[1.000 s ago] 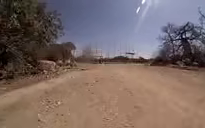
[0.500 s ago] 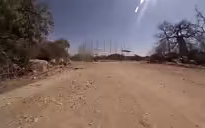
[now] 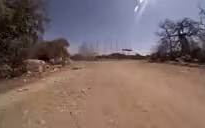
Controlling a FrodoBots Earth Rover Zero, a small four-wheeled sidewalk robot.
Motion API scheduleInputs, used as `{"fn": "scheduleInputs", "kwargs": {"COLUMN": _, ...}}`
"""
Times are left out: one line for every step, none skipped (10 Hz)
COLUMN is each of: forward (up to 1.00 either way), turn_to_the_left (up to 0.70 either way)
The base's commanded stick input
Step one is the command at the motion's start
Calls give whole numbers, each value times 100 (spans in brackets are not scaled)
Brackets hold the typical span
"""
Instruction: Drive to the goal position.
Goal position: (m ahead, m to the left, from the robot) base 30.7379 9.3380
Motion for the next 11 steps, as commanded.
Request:
{"fn": "scheduleInputs", "kwargs": {"forward": 100, "turn_to_the_left": 0}}
{"fn": "scheduleInputs", "kwargs": {"forward": 100, "turn_to_the_left": 0}}
{"fn": "scheduleInputs", "kwargs": {"forward": 100, "turn_to_the_left": 0}}
{"fn": "scheduleInputs", "kwargs": {"forward": 100, "turn_to_the_left": 0}}
{"fn": "scheduleInputs", "kwargs": {"forward": 100, "turn_to_the_left": 0}}
{"fn": "scheduleInputs", "kwargs": {"forward": 100, "turn_to_the_left": 0}}
{"fn": "scheduleInputs", "kwargs": {"forward": 100, "turn_to_the_left": 0}}
{"fn": "scheduleInputs", "kwargs": {"forward": 100, "turn_to_the_left": 0}}
{"fn": "scheduleInputs", "kwargs": {"forward": 100, "turn_to_the_left": 0}}
{"fn": "scheduleInputs", "kwargs": {"forward": 100, "turn_to_the_left": 0}}
{"fn": "scheduleInputs", "kwargs": {"forward": 100, "turn_to_the_left": 0}}
